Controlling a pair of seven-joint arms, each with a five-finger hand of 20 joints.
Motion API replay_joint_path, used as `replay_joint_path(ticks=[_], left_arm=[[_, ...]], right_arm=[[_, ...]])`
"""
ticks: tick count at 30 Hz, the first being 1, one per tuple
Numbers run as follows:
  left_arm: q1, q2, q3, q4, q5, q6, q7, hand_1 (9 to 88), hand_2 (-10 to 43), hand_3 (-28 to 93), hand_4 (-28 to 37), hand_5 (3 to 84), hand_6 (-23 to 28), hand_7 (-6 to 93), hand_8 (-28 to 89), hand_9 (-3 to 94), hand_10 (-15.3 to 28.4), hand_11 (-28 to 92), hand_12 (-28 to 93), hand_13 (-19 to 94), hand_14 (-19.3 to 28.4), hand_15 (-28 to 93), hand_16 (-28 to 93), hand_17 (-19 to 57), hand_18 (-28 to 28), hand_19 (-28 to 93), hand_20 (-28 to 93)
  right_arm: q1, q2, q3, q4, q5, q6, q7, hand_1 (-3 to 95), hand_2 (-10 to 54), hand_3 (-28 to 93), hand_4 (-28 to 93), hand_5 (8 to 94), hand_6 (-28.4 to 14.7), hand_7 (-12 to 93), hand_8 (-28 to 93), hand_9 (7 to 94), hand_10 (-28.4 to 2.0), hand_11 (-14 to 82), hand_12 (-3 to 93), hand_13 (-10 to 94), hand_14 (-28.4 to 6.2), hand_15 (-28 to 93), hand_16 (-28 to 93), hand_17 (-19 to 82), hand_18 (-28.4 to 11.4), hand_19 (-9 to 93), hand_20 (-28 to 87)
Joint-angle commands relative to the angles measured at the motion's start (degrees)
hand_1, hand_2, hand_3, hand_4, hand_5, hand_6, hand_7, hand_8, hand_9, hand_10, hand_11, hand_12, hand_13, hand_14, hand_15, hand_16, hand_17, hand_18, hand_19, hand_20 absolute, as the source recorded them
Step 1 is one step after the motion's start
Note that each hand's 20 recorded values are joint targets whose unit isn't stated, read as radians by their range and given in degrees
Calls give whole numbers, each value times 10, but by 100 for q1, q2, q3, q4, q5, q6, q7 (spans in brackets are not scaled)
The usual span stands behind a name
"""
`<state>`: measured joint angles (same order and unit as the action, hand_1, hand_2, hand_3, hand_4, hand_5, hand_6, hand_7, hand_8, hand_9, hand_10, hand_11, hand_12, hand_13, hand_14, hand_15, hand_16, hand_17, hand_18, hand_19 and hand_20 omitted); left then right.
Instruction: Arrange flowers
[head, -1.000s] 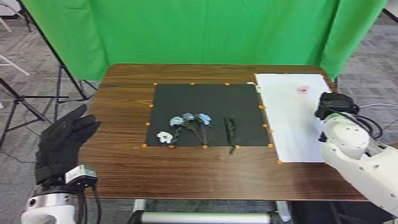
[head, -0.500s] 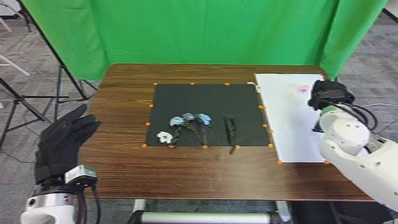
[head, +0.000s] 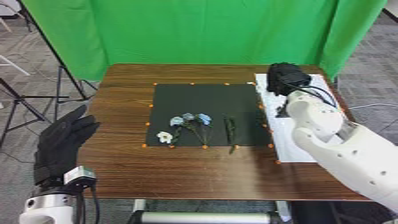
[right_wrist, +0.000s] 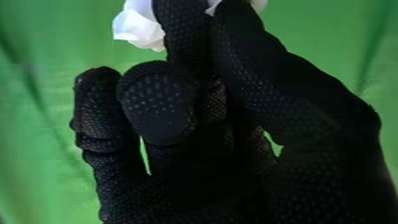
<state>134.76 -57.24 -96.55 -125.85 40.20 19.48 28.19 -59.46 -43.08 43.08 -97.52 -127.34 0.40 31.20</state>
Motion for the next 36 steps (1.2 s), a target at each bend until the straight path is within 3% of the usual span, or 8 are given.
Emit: replay_joint_path(ticks=[1,3,7,14,24,36], left_arm=[[-72,-143,-19,-15,107,-89,-184,265,49,804,-184,447,125,124,-91,396,220,380,90,283,284,686,-167,-84,238,629,38],[-79,-161,-25,-19,120,-97,-215,266,49,804,-185,447,125,124,-91,396,220,379,90,283,284,686,-167,-84,239,629,38],[-67,-99,-19,-17,71,-58,-152,265,49,805,-183,447,125,124,-91,396,220,379,90,282,284,686,-168,-84,238,629,38],[-101,-200,-52,-2,156,-138,-228,265,49,804,-185,447,125,124,-91,397,220,380,90,283,284,686,-167,-84,238,629,38],[-164,-231,-48,21,201,-187,-288,266,50,804,-185,447,125,124,-91,396,219,378,90,283,284,686,-168,-84,238,629,38],[-147,-280,-82,18,230,-208,-327,266,50,803,-184,447,125,125,-91,397,220,379,90,284,284,687,-168,-84,238,629,38]], right_arm=[[8,-819,-248,68,-153,-151,-98,557,-95,789,-283,785,-5,303,41,882,-58,167,395,792,-38,690,227,467,-181,932,158],[23,-851,-355,123,-118,-87,-28,557,-95,789,-283,785,-5,303,41,882,-58,167,394,791,-38,691,227,467,-181,932,158],[-118,-1037,-220,262,-216,-200,-65,557,-95,790,-283,785,-4,305,41,880,-58,167,396,789,-39,692,228,466,-181,932,159],[-122,-1207,-290,362,-242,-211,-5,556,-95,790,-283,783,-4,307,39,878,-58,168,395,788,-38,692,228,464,-180,932,159],[-88,-1481,-366,437,-260,-195,-15,556,-95,790,-283,781,-4,309,37,877,-59,169,392,787,-39,693,228,461,-180,932,158],[-408,-1702,-145,358,-348,-552,-10,545,-95,793,-283,768,-2,308,35,868,-59,166,390,783,-40,691,226,456,-180,932,155]])
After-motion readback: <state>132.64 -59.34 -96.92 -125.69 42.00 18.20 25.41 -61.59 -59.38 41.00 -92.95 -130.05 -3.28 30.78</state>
